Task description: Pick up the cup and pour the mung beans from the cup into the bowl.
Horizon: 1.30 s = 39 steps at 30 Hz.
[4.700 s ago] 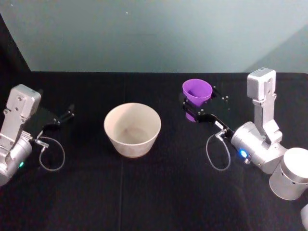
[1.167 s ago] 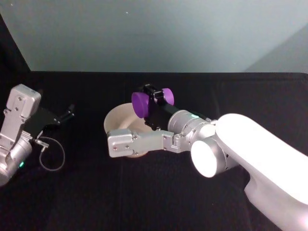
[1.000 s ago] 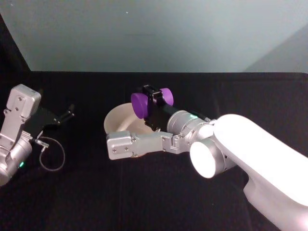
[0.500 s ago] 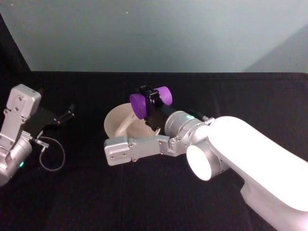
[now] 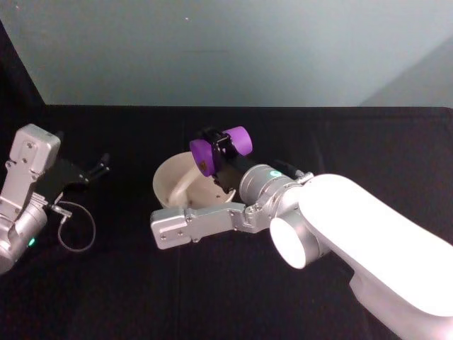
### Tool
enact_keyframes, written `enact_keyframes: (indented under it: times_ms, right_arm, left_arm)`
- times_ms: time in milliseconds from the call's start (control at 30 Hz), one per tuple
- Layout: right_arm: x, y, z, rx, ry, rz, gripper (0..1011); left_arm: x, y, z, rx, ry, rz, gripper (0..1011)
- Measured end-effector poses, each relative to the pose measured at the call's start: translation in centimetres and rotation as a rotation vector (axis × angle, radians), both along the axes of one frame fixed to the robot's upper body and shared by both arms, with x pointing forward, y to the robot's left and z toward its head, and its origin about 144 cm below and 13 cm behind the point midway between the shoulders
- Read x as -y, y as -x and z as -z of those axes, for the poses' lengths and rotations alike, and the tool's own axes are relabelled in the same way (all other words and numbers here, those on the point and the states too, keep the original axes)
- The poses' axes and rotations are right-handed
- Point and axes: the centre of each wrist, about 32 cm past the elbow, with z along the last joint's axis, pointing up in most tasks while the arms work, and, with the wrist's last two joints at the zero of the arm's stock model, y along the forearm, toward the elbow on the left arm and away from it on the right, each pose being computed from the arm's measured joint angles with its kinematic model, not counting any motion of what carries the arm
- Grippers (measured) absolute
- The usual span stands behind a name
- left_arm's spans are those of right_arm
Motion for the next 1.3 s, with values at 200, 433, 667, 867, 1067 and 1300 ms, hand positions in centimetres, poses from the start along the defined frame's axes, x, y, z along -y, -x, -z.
enact_keyframes:
  times_ms: [200, 433, 667, 867, 1067, 1300]
  right_arm:
    - [-0.09, 0.09, 0.01, 0.005, 0.016, -0.001, 734]
    - [-0.27, 0.16, 0.00, 0.013, 0.037, -0.002, 734]
    - [-0.29, 0.16, -0.02, 0.013, 0.041, -0.001, 734]
    - [-0.27, 0.16, -0.02, 0.014, 0.044, 0.000, 734]
    - [-0.30, 0.16, 0.00, 0.015, 0.047, -0.001, 735]
    - [-0.36, 0.16, 0.04, 0.016, 0.050, -0.003, 734]
  left_arm:
    - [0.00, 0.00, 0.00, 0.000, 0.000, 0.000, 1000]
    - [0.00, 0.00, 0.00, 0.000, 0.000, 0.000, 1000]
    - [0.00, 0.00, 0.00, 0.000, 0.000, 0.000, 1000]
    - [0.00, 0.00, 0.00, 0.000, 0.000, 0.000, 1000]
    - [0.00, 0.00, 0.00, 0.000, 0.000, 0.000, 1000]
    - [0.00, 0.00, 0.00, 0.000, 0.000, 0.000, 1000]
